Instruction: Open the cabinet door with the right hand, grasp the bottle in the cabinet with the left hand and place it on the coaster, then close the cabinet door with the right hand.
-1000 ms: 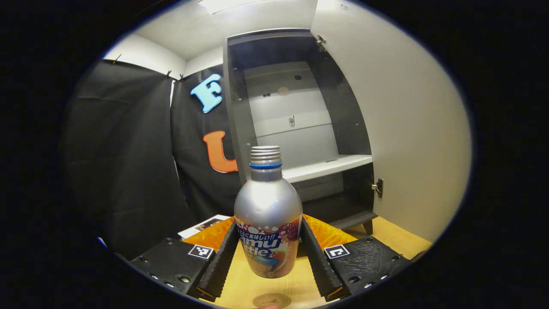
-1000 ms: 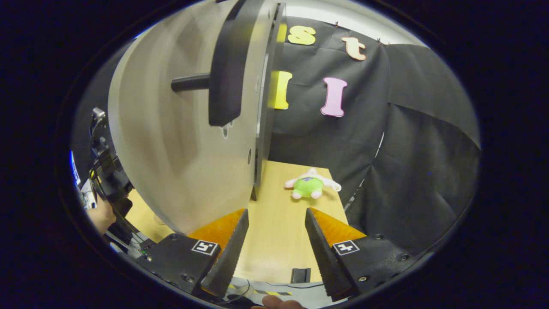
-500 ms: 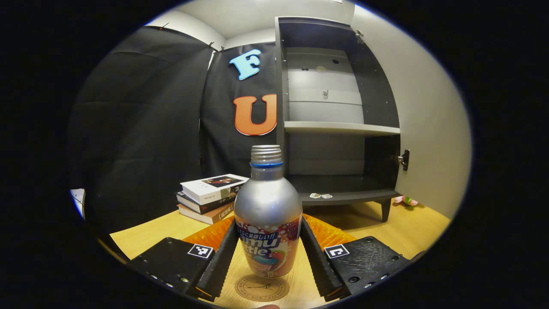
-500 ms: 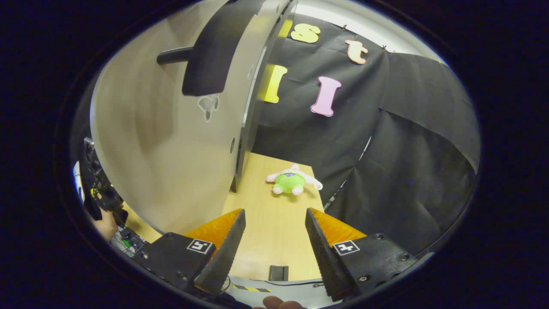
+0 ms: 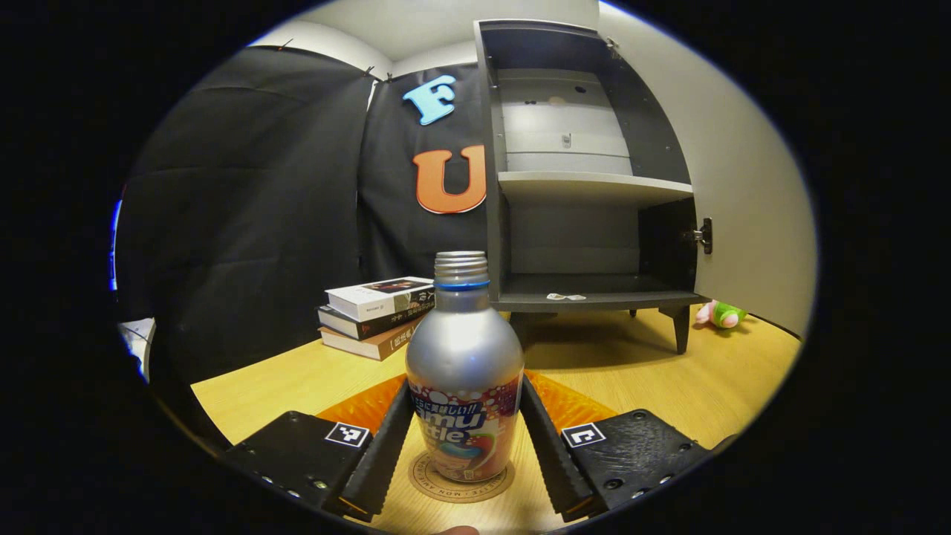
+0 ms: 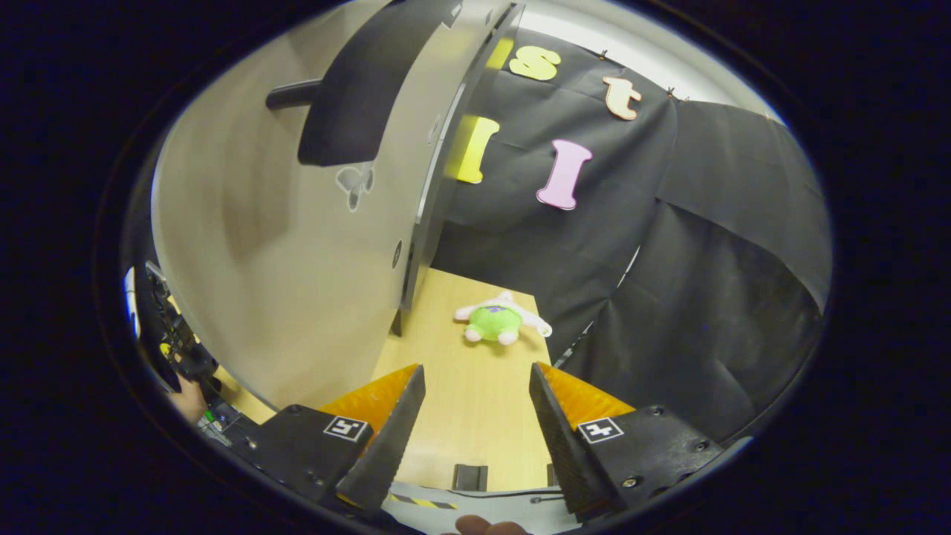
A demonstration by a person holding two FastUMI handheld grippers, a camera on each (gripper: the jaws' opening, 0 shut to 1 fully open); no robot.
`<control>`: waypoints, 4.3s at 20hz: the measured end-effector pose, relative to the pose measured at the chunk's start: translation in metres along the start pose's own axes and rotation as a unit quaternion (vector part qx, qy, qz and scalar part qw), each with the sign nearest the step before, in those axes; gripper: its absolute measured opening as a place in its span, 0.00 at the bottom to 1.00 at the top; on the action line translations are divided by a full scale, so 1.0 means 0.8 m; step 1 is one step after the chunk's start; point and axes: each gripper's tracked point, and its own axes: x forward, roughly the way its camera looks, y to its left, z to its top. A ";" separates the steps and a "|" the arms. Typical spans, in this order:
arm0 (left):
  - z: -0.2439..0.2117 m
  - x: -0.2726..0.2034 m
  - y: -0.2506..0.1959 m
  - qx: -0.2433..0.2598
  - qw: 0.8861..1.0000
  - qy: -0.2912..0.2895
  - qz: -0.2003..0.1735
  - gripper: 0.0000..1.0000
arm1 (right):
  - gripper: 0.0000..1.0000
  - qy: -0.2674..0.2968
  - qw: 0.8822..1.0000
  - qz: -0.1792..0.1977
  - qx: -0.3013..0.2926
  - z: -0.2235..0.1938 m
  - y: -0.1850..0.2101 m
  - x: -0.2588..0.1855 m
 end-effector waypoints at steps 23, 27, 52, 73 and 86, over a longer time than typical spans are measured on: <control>0.139 -0.085 0.024 0.043 0.999 0.000 -0.019 0.98 | 0.95 -0.026 0.999 0.014 0.021 -0.004 0.008 -0.011; 0.219 -0.097 -0.023 0.048 0.996 -0.002 -0.070 0.97 | 0.95 -0.034 0.999 0.004 0.038 -0.028 0.001 -0.020; 0.375 -0.098 -0.051 0.020 0.989 0.009 -0.147 0.96 | 0.91 -0.158 0.966 -0.028 0.201 0.119 -0.029 -0.087; 0.318 -0.058 0.103 -0.040 0.986 0.050 -0.156 0.95 | 0.91 -0.167 0.970 0.005 0.175 0.191 0.165 -0.094; 0.285 -0.087 0.220 -0.044 0.994 0.054 -0.089 0.95 | 0.91 -0.203 0.963 0.143 0.104 0.306 0.372 -0.047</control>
